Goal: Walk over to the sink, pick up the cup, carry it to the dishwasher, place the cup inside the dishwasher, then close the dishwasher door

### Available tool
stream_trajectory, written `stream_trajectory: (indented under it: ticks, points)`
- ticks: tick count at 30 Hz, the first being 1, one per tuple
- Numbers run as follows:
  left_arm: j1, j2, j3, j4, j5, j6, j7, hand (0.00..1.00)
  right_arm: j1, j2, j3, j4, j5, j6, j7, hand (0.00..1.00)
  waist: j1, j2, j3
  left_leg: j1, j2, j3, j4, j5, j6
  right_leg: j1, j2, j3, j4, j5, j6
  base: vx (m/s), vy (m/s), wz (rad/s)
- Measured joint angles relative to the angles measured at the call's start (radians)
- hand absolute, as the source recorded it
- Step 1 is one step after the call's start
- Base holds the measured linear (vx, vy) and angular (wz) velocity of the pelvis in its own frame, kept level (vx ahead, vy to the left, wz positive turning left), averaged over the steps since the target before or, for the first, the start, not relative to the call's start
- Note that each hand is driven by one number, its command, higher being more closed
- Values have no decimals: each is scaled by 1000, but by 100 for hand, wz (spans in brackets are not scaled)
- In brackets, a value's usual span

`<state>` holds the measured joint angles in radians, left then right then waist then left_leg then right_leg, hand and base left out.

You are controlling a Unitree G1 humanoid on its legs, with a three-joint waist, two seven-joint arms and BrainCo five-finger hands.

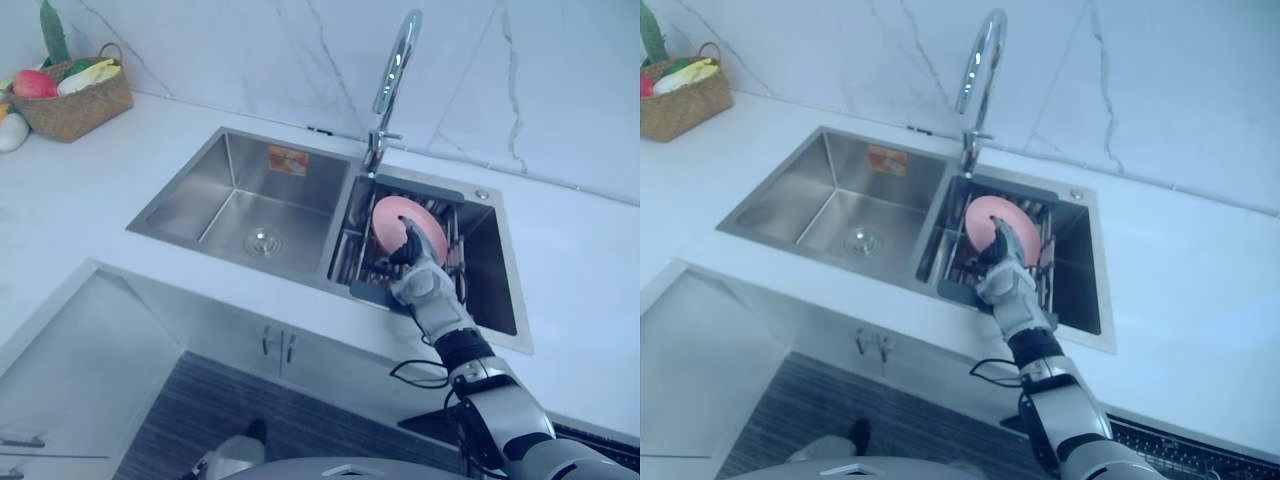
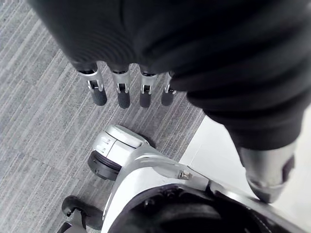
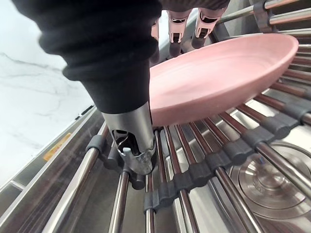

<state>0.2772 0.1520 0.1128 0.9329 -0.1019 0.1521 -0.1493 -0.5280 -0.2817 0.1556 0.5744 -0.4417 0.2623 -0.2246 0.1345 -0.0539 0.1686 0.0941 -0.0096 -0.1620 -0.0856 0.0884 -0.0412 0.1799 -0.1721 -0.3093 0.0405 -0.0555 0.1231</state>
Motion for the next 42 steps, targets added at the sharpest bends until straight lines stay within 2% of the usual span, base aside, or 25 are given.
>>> stream_trajectory:
  ticks: [1,21,32,37,42]
  points:
    - [0,-1,0,0,9,-1,6,0,-1,0,0,0,0,3,-12,100,0,0,0,-3,0,-3,0,2,0,0,0,-3,0,0,0,-40,-14,11]
    - [1,8,-35,0,47,-19,13,0,-41,36,-1,69,2,18,-166,100,22,1,4,-4,-1,-8,0,2,-1,11,0,-5,0,-4,0,-11,-2,0]
    - [1,26,-61,1,47,-34,12,0,-60,19,-5,146,-18,-25,-191,100,26,-11,3,-5,-15,-9,0,-3,0,17,-13,-7,1,-14,15,0,0,3]
    - [1,35,-75,0,47,-38,11,0,-60,8,-11,154,-14,-28,-191,100,25,-15,5,-4,-26,-4,0,-8,9,27,-22,-5,1,-18,10,5,2,10]
    - [2,34,-77,-3,47,-41,8,0,-61,-8,-15,154,61,-77,-191,100,25,-10,11,-4,-35,1,0,-7,10,29,-31,-5,-1,-19,11,6,2,3]
